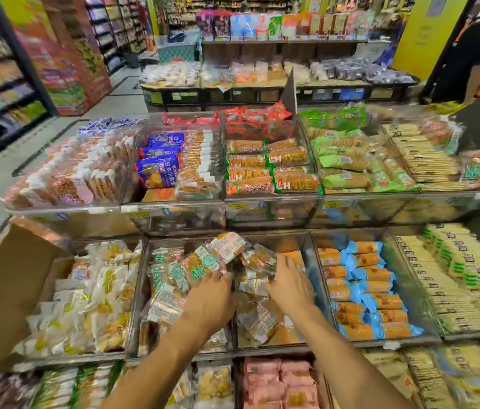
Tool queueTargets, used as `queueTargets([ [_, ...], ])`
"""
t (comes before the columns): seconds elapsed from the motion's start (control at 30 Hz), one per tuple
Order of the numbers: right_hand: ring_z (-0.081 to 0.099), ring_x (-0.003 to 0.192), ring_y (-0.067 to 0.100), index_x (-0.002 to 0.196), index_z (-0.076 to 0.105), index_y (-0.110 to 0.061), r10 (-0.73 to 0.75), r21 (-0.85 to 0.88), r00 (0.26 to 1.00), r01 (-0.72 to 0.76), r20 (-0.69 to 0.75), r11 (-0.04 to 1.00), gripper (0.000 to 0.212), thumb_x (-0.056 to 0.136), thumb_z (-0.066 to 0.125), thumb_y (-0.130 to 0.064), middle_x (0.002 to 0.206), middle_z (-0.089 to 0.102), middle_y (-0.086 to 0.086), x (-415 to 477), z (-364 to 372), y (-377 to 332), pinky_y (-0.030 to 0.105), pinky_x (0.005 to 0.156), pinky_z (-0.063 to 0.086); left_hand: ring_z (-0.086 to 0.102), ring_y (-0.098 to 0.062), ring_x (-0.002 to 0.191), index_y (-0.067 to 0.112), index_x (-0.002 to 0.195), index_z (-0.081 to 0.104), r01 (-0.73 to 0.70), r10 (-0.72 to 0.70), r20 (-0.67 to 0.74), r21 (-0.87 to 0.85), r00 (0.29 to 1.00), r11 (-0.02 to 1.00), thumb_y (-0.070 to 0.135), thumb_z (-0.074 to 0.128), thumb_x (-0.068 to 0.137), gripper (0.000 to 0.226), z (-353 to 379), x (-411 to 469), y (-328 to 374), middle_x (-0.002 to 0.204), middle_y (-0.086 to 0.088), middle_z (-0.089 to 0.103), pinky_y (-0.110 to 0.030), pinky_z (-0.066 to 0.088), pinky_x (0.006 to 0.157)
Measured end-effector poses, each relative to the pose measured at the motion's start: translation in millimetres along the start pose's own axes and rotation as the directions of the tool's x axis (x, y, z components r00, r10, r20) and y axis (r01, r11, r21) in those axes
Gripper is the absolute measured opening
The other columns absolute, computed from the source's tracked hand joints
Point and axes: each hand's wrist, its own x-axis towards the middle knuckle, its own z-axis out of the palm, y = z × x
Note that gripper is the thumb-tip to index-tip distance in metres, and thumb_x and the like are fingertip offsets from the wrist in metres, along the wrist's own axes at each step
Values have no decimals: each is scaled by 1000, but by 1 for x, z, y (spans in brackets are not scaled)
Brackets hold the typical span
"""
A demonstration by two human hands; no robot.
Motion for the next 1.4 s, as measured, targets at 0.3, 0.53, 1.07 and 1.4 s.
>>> queueTargets([
  [0.3,45,138,30,153,36,-16,-13,5,1000,13,-2,1000,82,89,78,-46,150,47,8,38,21,19,44,108,44,68,-20,91,25,126,58,116,-141,-79,-258,987,959,29,51,102,26,13,-5,11,103,0,70,-39,60,84],
  [0.53,59,116,24,127,59,-22,-156,2,980,158,-126,987,34,99,63,-40,119,62,-1,42,30,36,39,91,49,61,0,66,19,118,65,195,-234,7,-576,972,794,18,54,106,17,15,0,22,94,4,70,-10,44,51],
  [1.07,60,124,15,135,67,-18,-547,48,711,628,-441,777,48,88,71,-18,135,64,-5,-4,55,62,31,105,51,71,-49,92,-11,108,69,224,-231,239,-970,943,-90,46,87,73,69,17,27,35,99,-27,75,-59,60,91],
  [1.4,55,127,22,141,57,-17,-303,218,854,420,-422,881,61,85,83,-15,138,57,0,-4,54,34,39,107,50,75,-36,93,0,123,53,249,-337,318,-940,886,-234,12,80,89,46,5,15,0,90,-13,76,-56,60,93],
])
